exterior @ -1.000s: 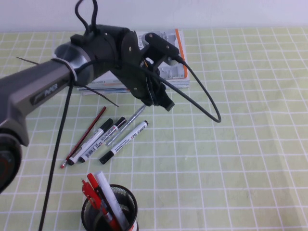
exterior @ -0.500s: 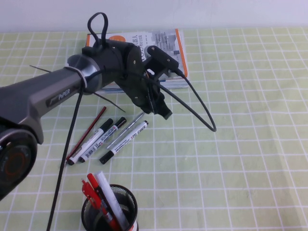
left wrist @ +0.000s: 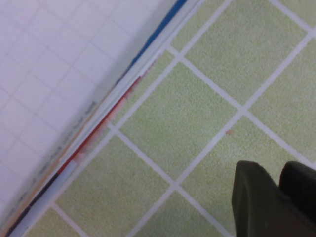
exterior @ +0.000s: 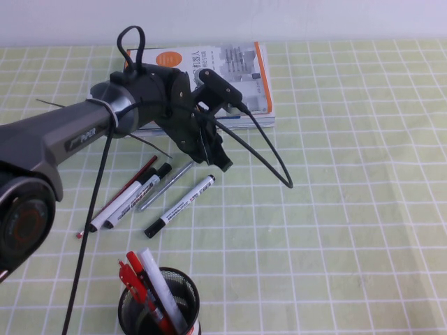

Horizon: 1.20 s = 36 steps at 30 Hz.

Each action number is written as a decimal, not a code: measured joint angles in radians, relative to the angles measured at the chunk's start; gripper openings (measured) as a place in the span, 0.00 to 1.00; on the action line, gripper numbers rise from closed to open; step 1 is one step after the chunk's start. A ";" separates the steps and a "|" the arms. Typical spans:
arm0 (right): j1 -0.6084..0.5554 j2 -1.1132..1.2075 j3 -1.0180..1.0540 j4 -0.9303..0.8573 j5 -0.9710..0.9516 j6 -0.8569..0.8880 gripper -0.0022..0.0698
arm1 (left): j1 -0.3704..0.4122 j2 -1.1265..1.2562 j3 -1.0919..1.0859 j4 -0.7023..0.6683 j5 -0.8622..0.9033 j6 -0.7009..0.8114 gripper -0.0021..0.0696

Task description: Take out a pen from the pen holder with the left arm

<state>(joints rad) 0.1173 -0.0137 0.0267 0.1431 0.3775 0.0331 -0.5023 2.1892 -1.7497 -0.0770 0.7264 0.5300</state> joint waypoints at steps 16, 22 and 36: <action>0.000 0.000 0.000 0.000 0.000 0.000 0.01 | 0.002 0.002 0.000 -0.035 0.004 0.019 0.19; 0.000 0.000 0.000 0.000 0.000 0.000 0.01 | 0.002 -0.023 0.000 -0.050 0.015 0.019 0.41; 0.000 0.000 0.000 0.000 0.000 0.000 0.01 | 0.002 -0.479 0.276 -0.050 0.000 -0.025 0.07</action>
<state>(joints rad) 0.1173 -0.0137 0.0267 0.1431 0.3775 0.0331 -0.5008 1.7106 -1.4733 -0.1269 0.7260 0.5045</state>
